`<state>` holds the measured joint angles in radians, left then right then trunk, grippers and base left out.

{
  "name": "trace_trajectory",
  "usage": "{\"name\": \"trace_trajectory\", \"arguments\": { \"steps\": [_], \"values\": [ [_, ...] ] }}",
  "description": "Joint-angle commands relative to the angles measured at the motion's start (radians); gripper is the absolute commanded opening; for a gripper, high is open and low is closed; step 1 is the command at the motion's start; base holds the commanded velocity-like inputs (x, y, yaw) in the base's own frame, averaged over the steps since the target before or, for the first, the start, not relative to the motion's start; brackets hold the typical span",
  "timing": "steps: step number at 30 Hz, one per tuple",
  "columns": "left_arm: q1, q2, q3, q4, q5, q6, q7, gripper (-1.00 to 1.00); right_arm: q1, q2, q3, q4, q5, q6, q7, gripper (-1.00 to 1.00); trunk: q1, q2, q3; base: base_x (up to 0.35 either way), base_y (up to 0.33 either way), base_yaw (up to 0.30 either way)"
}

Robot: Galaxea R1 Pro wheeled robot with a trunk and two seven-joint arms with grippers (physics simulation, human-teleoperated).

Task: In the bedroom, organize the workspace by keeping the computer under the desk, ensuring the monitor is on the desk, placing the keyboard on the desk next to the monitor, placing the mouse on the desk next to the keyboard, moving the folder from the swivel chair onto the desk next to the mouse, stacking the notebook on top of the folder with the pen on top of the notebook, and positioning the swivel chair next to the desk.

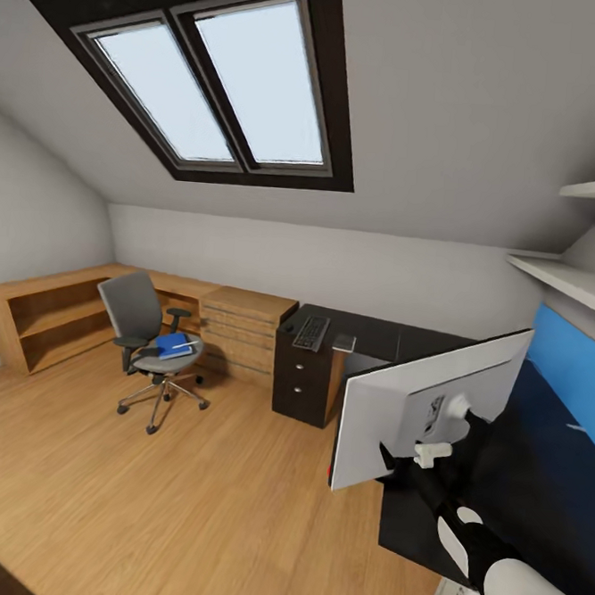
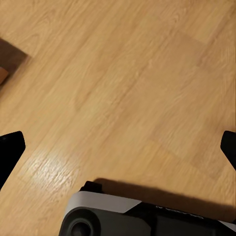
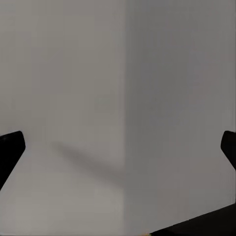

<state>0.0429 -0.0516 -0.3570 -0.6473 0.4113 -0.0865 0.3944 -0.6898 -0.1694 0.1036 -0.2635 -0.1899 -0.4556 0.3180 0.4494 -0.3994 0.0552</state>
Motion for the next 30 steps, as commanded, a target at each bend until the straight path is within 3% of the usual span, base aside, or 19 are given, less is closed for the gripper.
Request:
{"name": "trace_trajectory", "arguments": {
  "steps": [1,10,30],
  "values": [
    [0.000,0.001,-0.006,-0.001,0.011,-0.005,0.006,1.00,0.000,-0.001,0.007,0.001,-0.011,-0.003,0.003,1.00,0.001,-0.001,0.000,0.084,0.000,0.023],
    [0.000,0.001,-0.005,0.000,0.011,-0.006,0.006,1.00,0.000,-0.001,0.007,0.001,-0.011,-0.003,0.004,1.00,0.001,-0.001,0.004,0.017,0.000,-0.064],
    [0.000,0.005,-0.004,-0.004,0.011,-0.007,0.008,1.00,0.000,-0.002,0.007,0.006,-0.012,-0.003,0.003,1.00,0.001,-0.001,0.023,0.000,0.000,-0.198]
  ]
}}
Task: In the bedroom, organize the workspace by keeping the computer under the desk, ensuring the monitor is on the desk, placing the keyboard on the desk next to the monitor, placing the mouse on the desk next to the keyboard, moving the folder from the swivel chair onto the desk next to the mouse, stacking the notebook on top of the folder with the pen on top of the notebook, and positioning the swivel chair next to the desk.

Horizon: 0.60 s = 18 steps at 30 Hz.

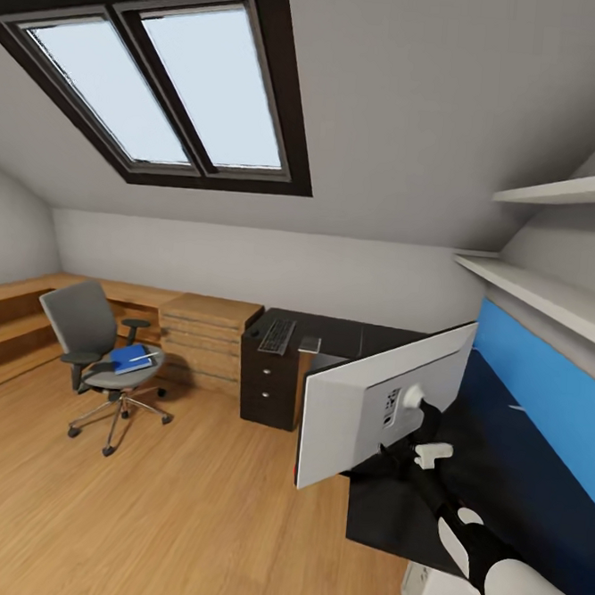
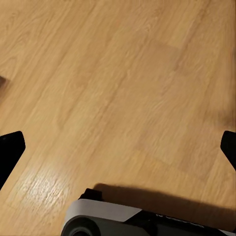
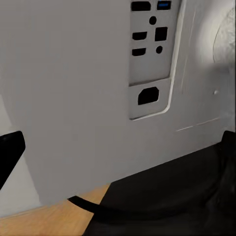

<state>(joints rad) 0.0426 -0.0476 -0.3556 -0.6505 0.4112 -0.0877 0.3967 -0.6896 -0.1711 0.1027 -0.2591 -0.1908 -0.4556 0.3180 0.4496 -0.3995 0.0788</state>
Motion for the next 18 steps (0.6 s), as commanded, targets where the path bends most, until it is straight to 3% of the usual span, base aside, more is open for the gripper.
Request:
{"name": "trace_trajectory", "arguments": {
  "steps": [1,11,17,18],
  "values": [
    [0.000,0.001,-0.005,-0.002,0.011,-0.005,0.006,1.00,-0.001,-0.001,0.008,0.003,-0.011,-0.003,0.003,1.00,0.000,-0.001,0.001,0.000,0.000,-0.236],
    [0.000,0.001,-0.005,-0.021,0.011,-0.006,0.006,1.00,-0.001,-0.002,0.006,0.012,-0.012,-0.003,0.002,1.00,0.000,-0.001,0.008,0.000,0.000,-0.236],
    [0.000,0.004,-0.002,-0.195,0.011,0.039,0.004,1.00,-0.001,-0.001,0.007,0.024,-0.012,-0.003,-0.048,1.00,0.000,-0.001,0.009,0.000,0.000,-0.043],
    [0.000,0.005,-0.001,-0.282,0.011,0.138,0.006,1.00,-0.001,0.001,0.008,0.026,-0.011,-0.003,-0.094,1.00,0.000,-0.001,0.009,0.000,0.000,-0.007]
  ]
}}
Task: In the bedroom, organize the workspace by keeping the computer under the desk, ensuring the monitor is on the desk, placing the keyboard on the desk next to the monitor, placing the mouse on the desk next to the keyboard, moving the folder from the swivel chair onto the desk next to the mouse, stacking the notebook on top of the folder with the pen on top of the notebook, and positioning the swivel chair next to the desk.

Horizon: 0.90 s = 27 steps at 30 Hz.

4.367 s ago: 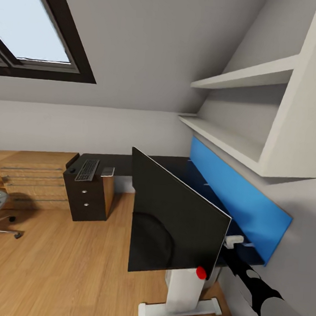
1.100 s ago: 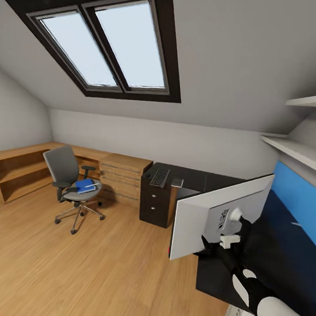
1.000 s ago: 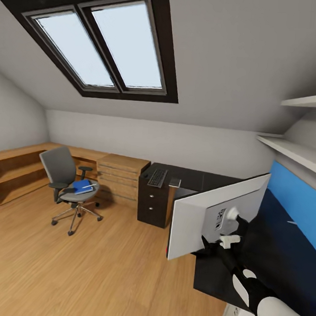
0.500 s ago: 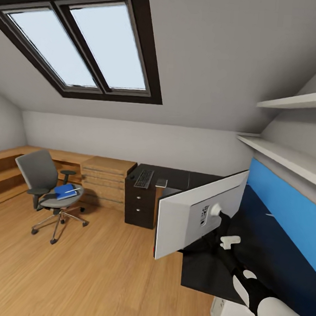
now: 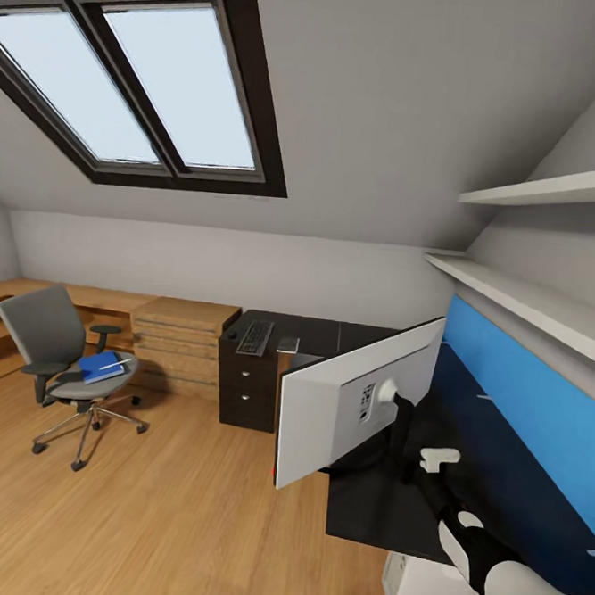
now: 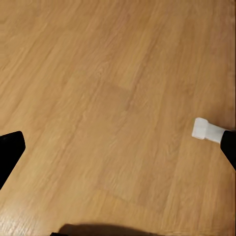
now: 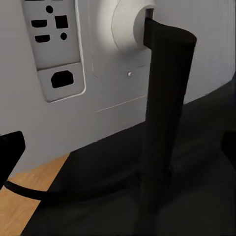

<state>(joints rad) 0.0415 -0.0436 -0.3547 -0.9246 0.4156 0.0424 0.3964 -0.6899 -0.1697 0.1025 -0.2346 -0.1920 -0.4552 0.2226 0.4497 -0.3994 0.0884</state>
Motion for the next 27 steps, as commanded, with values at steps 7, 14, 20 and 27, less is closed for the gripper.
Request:
{"name": "trace_trajectory", "arguments": {
  "steps": [7,14,20,27],
  "values": [
    [-0.058,0.001,0.028,-0.181,0.007,0.328,0.010,1.00,0.000,0.010,0.009,0.002,-0.014,0.023,-0.217,1.00,0.000,-0.001,0.000,0.000,0.000,-0.003],
    [-0.189,-0.004,0.101,-0.225,0.013,0.469,0.005,1.00,-0.003,0.074,0.010,0.001,-0.011,0.120,-0.441,1.00,0.000,-0.001,0.000,0.000,0.000,0.000],
    [-0.251,-0.003,0.136,-0.236,0.015,0.559,0.003,1.00,-0.046,0.114,0.012,0.001,0.006,0.330,-0.498,1.00,0.000,-0.001,0.000,0.000,0.000,0.000],
    [-0.263,0.001,0.225,-0.314,0.020,0.586,0.000,1.00,-0.117,0.138,0.007,0.002,0.012,0.409,-0.509,1.00,0.000,-0.001,0.000,0.000,0.000,0.000]
  ]
}}
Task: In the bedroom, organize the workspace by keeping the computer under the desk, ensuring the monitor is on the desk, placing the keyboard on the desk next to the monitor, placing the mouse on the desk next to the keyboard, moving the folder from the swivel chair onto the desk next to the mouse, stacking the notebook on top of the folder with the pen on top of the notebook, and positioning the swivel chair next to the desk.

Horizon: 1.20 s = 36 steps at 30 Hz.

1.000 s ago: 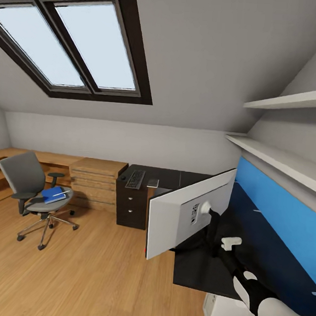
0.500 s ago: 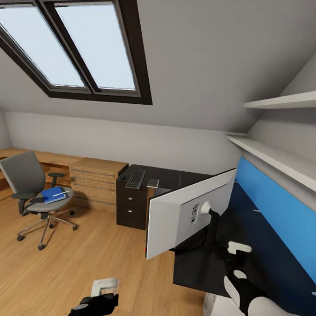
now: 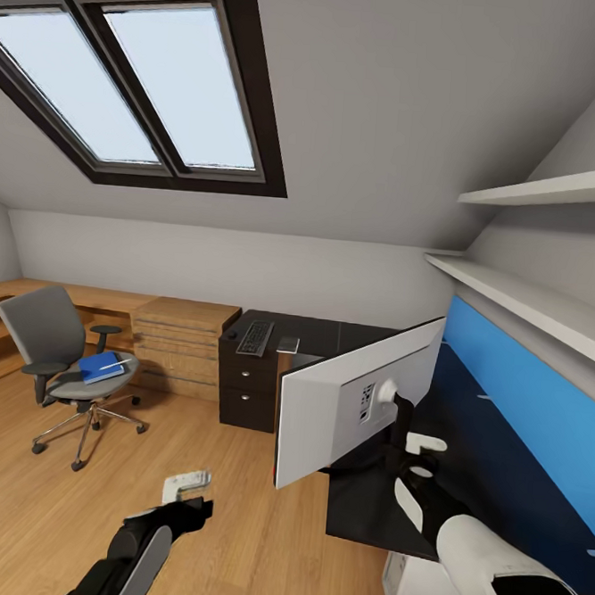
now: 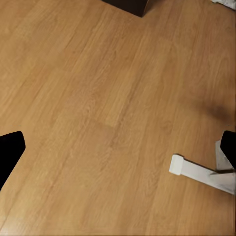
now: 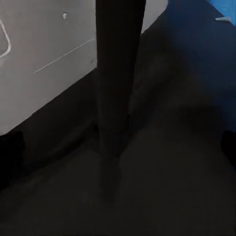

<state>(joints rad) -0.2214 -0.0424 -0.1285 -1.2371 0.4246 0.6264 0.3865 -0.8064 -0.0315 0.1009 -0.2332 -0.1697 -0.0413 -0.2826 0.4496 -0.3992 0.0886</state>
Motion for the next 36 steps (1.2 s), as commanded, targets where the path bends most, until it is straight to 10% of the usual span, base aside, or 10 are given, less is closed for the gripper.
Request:
{"name": "trace_trajectory", "arguments": {
  "steps": [1,7,23,36],
  "values": [
    [-0.001,0.001,0.002,-0.027,0.011,0.003,0.010,1.00,-0.002,0.004,0.006,0.003,-0.012,-0.049,-0.004,1.00,0.000,-0.001,-0.001,0.000,0.000,0.000],
    [0.001,0.001,0.007,-0.125,0.008,0.006,0.015,1.00,-0.005,0.014,0.000,0.115,-0.023,-0.183,-0.014,1.00,0.000,-0.001,-0.001,0.000,0.000,0.000],
    [0.013,-0.002,0.010,-0.194,0.010,0.065,0.017,1.00,-0.005,0.013,-0.003,0.132,-0.024,-0.195,-0.016,1.00,0.000,-0.001,-0.001,0.000,0.000,0.000],
    [0.013,-0.002,0.012,-0.212,0.023,0.067,0.017,1.00,-0.005,0.013,-0.008,0.102,-0.030,-0.193,-0.017,1.00,0.050,-0.092,-0.041,0.000,0.000,0.000]
  ]
}}
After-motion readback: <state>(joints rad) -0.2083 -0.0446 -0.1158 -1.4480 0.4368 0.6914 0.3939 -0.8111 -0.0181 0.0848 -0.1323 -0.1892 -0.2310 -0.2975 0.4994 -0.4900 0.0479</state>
